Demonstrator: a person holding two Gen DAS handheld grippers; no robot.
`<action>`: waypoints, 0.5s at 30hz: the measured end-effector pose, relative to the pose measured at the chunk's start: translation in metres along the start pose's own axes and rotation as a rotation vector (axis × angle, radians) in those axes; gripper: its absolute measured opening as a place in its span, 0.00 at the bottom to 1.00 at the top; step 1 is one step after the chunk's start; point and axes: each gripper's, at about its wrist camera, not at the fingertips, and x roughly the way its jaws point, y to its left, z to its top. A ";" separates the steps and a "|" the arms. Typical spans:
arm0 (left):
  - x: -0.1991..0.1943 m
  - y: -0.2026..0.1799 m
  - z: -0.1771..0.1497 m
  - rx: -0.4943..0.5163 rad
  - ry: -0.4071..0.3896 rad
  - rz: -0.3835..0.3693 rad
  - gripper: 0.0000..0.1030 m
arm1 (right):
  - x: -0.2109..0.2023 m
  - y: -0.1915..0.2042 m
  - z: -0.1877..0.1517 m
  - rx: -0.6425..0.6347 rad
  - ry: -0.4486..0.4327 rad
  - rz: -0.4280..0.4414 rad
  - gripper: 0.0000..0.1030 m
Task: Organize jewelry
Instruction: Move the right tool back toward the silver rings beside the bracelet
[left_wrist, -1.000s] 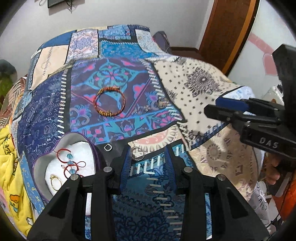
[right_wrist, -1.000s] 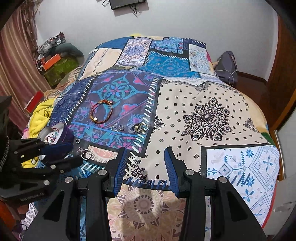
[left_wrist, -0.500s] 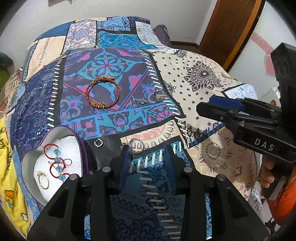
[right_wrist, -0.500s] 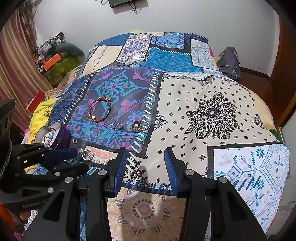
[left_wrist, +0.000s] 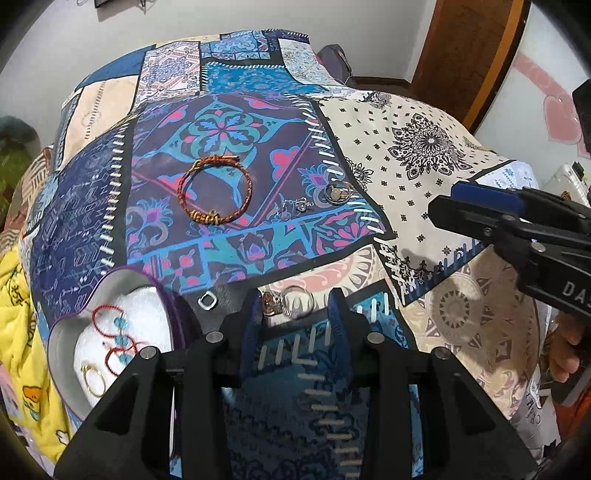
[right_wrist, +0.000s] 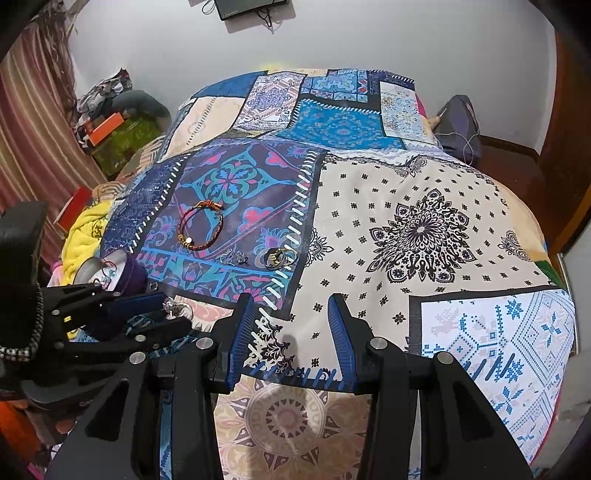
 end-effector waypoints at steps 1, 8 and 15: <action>0.002 -0.001 0.001 0.006 -0.001 0.008 0.36 | 0.000 0.001 0.000 -0.002 0.000 -0.002 0.37; 0.008 -0.006 0.002 0.072 0.000 0.020 0.35 | 0.006 -0.002 0.006 0.004 0.007 0.010 0.37; 0.004 -0.004 -0.003 0.112 -0.009 0.013 0.27 | 0.011 0.000 0.007 -0.006 0.016 0.024 0.37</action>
